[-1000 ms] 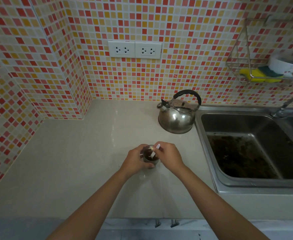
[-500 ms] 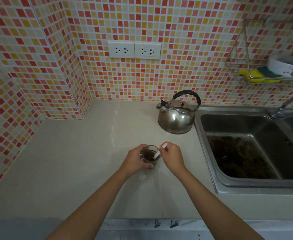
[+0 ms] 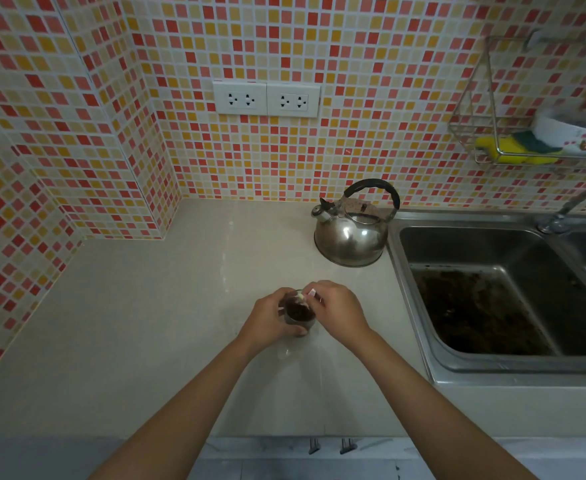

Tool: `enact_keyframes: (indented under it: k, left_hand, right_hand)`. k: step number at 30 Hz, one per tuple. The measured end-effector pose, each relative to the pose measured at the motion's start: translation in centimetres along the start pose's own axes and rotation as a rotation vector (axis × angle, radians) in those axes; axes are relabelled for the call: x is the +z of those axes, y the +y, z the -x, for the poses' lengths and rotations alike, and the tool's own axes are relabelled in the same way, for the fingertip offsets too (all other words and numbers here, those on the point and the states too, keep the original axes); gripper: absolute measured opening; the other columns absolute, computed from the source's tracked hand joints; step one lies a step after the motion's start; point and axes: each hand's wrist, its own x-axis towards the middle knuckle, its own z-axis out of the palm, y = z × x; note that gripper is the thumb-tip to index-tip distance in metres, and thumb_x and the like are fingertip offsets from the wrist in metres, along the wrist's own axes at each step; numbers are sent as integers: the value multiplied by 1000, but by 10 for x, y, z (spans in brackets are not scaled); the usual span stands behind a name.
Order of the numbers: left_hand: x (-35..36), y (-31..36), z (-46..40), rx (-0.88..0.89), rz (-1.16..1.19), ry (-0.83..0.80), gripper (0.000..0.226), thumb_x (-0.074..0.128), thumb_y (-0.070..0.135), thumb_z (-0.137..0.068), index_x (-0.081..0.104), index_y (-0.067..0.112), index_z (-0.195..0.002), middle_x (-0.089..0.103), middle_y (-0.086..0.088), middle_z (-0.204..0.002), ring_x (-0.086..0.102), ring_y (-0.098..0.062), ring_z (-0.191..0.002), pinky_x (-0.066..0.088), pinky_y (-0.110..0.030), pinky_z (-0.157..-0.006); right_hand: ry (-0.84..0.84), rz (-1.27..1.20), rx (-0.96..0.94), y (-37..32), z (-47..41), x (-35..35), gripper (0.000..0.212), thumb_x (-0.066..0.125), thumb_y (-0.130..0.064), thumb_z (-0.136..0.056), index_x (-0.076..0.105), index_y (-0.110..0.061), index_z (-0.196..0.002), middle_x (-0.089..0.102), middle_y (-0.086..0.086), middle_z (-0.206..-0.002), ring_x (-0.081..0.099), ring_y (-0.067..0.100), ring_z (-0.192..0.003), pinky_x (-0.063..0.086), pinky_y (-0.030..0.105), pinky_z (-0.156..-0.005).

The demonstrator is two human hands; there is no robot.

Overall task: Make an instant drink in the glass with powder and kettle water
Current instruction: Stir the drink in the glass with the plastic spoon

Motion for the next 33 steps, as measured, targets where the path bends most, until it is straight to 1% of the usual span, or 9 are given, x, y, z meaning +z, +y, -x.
enact_keyframes:
  k: [6, 10, 12, 16, 19, 22, 24, 28, 33]
  left_hand:
    - [0, 0, 1, -5, -5, 2, 77, 90, 19, -55, 56, 21, -125, 66, -2, -123, 61, -22, -115, 48, -38, -104]
    - [-1, 1, 1, 5, -9, 5, 76, 90, 20, -54, 57, 22, -123, 66, 0, -121, 62, -19, -113, 49, -32, -103]
    - [-1, 0, 1, 5, 1, 4, 76, 90, 19, -54, 58, 22, -122, 67, 0, -120, 62, -19, -113, 49, -32, -102]
    - [-1, 0, 1, 12, -6, -3, 74, 90, 18, -55, 58, 22, -122, 67, -1, -119, 63, -21, -112, 49, -35, -103]
    - [-1, 2, 1, -5, -6, 3, 77, 90, 18, -55, 57, 21, -124, 65, -3, -124, 60, -22, -116, 48, -39, -105]
    - [0, 1, 1, -6, -1, 6, 77, 90, 18, -56, 57, 20, -125, 65, -3, -123, 61, -23, -115, 48, -42, -105]
    - [0, 1, 2, 2, 0, 4, 74, 90, 18, -56, 58, 22, -122, 67, -2, -121, 62, -22, -113, 49, -41, -104]
    - [-1, 2, 2, -1, -1, 9, 76, 91, 19, -55, 57, 22, -123, 66, -1, -122, 61, -22, -114, 48, -38, -104]
    - [-2, 1, 2, 18, -3, 4, 73, 90, 17, -56, 58, 21, -122, 67, 0, -118, 63, -20, -111, 50, -37, -102]
  right_hand:
    - [-4, -237, 182, 1, 2, 9, 21, 54, -22, -92, 69, -14, -81, 66, 2, -71, 61, 18, -64, 50, 32, -62]
    - [33, -26, 139, 3, 0, 6, 19, 52, -24, -92, 68, -18, -82, 60, -4, -68, 55, 15, -62, 41, 26, -55]
    - [-2, -68, 181, 5, -3, 6, 17, 56, -24, -90, 66, -19, -78, 59, -3, -65, 57, 17, -62, 41, 26, -55]
    - [-45, -148, 143, 0, -3, 7, 15, 57, -24, -89, 70, -18, -85, 70, 3, -77, 63, 20, -71, 50, 32, -64]
    - [15, -31, 169, 4, -5, 5, 17, 54, -23, -91, 69, -15, -86, 67, 3, -75, 61, 20, -68, 49, 31, -61]
    - [-24, -149, 208, 3, -6, 7, 18, 57, -23, -90, 69, -13, -83, 68, 7, -74, 63, 24, -69, 51, 34, -64]
    - [-44, -196, 155, -2, -4, 9, 18, 56, -22, -91, 71, -13, -85, 70, 8, -79, 65, 24, -74, 52, 35, -68]
    - [0, -14, 110, 0, -5, 5, 19, 52, -22, -92, 69, -13, -88, 69, 6, -80, 61, 23, -72, 49, 33, -66]
    - [-71, -98, 89, -7, -5, 6, 20, 54, -22, -91, 71, -13, -89, 70, 8, -84, 63, 23, -75, 51, 33, -69]
